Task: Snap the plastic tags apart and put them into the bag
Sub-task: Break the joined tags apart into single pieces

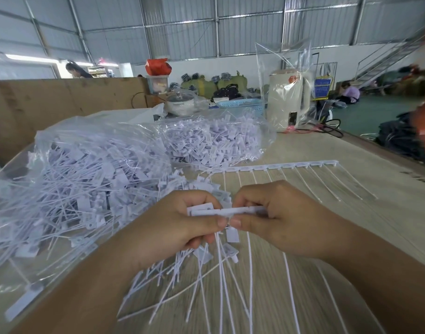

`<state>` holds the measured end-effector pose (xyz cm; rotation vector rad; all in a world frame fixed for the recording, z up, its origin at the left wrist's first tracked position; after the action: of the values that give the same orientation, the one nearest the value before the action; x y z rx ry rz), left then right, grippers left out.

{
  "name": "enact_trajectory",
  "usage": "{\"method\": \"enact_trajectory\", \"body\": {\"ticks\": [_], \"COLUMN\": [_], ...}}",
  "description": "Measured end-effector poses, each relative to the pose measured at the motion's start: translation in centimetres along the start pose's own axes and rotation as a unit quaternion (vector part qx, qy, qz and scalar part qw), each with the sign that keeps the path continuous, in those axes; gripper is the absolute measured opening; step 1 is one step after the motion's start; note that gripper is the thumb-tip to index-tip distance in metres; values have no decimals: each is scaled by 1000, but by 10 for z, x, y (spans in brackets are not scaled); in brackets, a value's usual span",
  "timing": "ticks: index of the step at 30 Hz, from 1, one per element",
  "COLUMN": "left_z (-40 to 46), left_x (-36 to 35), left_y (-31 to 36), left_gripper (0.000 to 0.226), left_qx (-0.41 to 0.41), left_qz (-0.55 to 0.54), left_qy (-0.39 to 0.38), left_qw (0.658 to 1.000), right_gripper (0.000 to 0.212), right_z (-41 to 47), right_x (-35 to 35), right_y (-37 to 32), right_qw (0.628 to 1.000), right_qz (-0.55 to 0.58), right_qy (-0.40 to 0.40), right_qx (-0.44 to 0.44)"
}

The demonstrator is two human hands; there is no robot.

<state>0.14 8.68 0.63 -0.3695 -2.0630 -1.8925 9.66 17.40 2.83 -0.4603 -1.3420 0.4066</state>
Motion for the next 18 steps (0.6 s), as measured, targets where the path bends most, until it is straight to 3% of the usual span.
{"method": "enact_trajectory", "body": {"ticks": [5, 8, 11, 18], "left_z": [1, 2, 1, 0], "left_x": [-3, -6, -4, -3], "left_y": [0, -4, -11, -4], "left_gripper": [18, 7, 11, 21], "left_qx": [-15, 12, 48, 18], "left_qz": [1, 22, 48, 49], "left_qy": [-9, -25, -43, -32], "left_qw": [1000, 999, 997, 998], "right_gripper": [15, 20, 24, 32], "right_z": [1, 2, 4, 3], "right_x": [-8, -16, -24, -17], "right_y": [-1, -2, -4, -11], "right_qw": [998, 996, 994, 997], "right_qz": [31, 10, -14, -22], "right_qy": [-55, -89, -111, -77], "right_qx": [3, -1, -6, -3]}}
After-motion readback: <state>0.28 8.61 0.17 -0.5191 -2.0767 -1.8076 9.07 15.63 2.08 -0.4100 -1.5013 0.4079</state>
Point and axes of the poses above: each hand's wrist, its own z-axis towards the middle knuckle, its own x-axis out of the back of the hand, y = z × x, the point moved 9 cm from there along z, towards the middle knuckle, and after that the axes turned 15 degrees about -y, right-handed, at the moved point
